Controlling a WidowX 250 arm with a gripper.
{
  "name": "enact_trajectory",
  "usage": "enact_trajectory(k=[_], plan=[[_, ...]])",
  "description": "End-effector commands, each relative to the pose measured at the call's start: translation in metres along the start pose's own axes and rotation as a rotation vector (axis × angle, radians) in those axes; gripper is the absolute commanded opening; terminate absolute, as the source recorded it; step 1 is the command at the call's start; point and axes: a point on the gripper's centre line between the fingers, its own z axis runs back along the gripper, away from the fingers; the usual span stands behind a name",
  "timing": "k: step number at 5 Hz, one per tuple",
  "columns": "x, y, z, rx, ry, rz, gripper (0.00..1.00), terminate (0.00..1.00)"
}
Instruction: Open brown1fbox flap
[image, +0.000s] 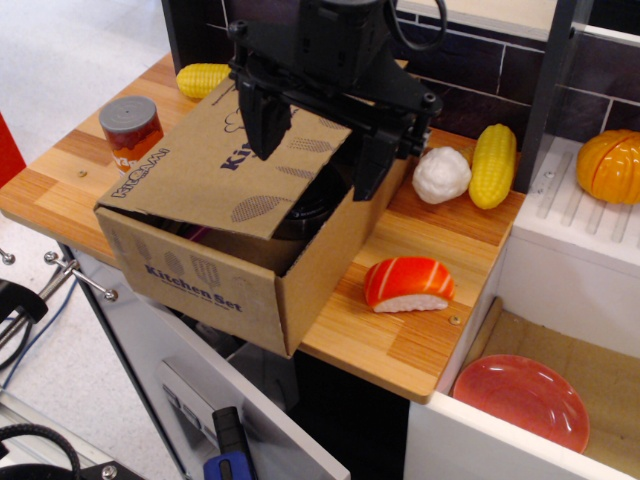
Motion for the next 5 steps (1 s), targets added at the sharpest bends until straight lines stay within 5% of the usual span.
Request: enact_trajectory(k=[1, 2, 5], plan=[[0.0, 0.0, 0.0, 0.0, 0.0, 0.0, 1.0, 0.0], [0.005, 0.001, -0.008, 0.041, 0.068, 0.025, 1.0, 0.0], [0.005, 0.002, -0.022, 0.191, 0.032, -0.068, 1.0, 0.0]])
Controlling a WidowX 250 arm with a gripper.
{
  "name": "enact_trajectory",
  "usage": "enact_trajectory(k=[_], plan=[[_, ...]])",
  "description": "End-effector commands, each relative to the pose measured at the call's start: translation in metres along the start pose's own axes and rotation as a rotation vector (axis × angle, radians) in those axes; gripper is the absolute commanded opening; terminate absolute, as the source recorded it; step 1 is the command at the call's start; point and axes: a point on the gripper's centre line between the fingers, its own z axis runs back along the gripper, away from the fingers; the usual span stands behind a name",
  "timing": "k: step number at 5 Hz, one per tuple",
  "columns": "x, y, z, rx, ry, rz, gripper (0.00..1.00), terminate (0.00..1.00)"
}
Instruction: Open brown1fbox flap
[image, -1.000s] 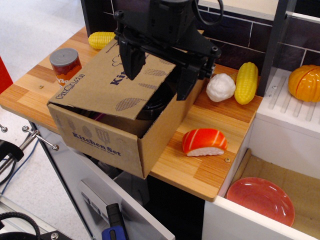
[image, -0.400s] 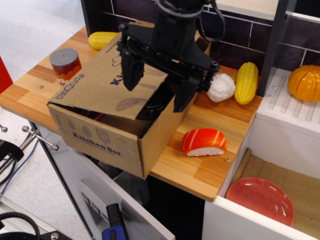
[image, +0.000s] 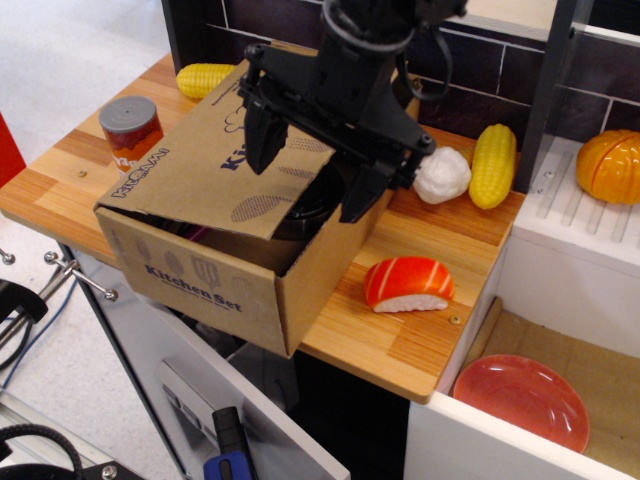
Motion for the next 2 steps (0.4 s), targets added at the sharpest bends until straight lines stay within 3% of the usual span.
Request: enact_trajectory(k=[1, 2], plan=[[0.0017, 0.0034, -0.0017, 0.041, -0.044, -0.028, 1.0, 0.0], [0.0012, 0.005, -0.006, 0.047, -0.055, -0.034, 1.0, 0.0]])
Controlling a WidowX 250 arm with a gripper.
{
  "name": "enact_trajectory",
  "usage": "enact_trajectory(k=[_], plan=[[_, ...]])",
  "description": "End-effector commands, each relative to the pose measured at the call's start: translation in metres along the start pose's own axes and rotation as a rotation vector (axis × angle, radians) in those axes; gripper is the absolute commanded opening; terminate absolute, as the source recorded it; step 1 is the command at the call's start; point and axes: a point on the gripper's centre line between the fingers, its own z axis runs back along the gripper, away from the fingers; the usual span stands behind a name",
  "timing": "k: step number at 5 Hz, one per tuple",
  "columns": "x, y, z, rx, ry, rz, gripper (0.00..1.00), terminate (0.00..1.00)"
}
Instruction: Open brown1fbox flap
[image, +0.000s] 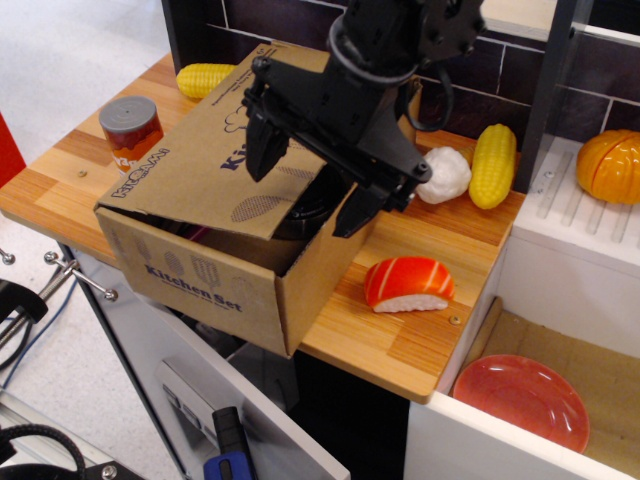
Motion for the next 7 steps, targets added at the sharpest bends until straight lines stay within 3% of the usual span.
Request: enact_trajectory(k=[1, 3, 7], plan=[[0.005, 0.006, -0.002, -0.006, -0.025, 0.002, 1.0, 0.0], [0.0, 0.007, -0.006, 0.056, -0.091, -0.005, 1.0, 0.0], [0.005, 0.028, -0.002, 0.066, -0.093, -0.032, 1.0, 0.0]])
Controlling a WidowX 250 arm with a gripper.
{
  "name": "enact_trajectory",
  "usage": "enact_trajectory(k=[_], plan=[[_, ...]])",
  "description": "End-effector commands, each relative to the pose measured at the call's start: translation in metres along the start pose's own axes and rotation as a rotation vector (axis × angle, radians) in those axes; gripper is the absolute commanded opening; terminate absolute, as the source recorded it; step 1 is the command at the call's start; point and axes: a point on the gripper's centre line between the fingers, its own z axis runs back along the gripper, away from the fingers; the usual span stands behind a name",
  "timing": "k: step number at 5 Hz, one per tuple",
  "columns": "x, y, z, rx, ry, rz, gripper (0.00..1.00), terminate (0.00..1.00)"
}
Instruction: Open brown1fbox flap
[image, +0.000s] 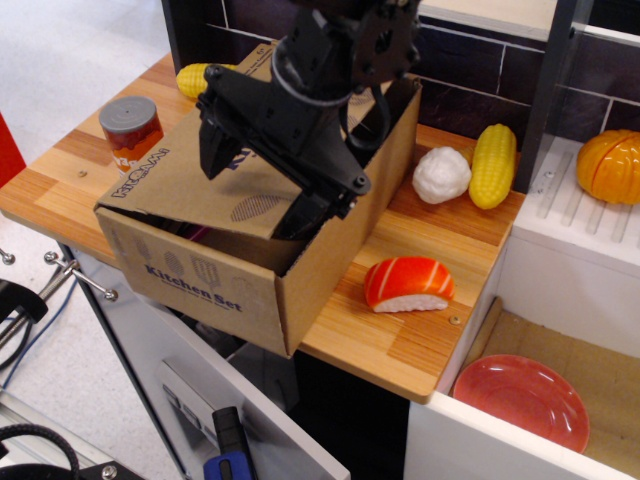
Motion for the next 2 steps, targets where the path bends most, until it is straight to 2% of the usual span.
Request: enact_trajectory(k=[1, 2], plan=[[0.0099, 0.0118, 0.0071, -0.002, -0.061, 0.003, 1.0, 0.0], [0.0119, 0.0175, 0.0116, 0.03, -0.075, -0.019, 1.0, 0.0]])
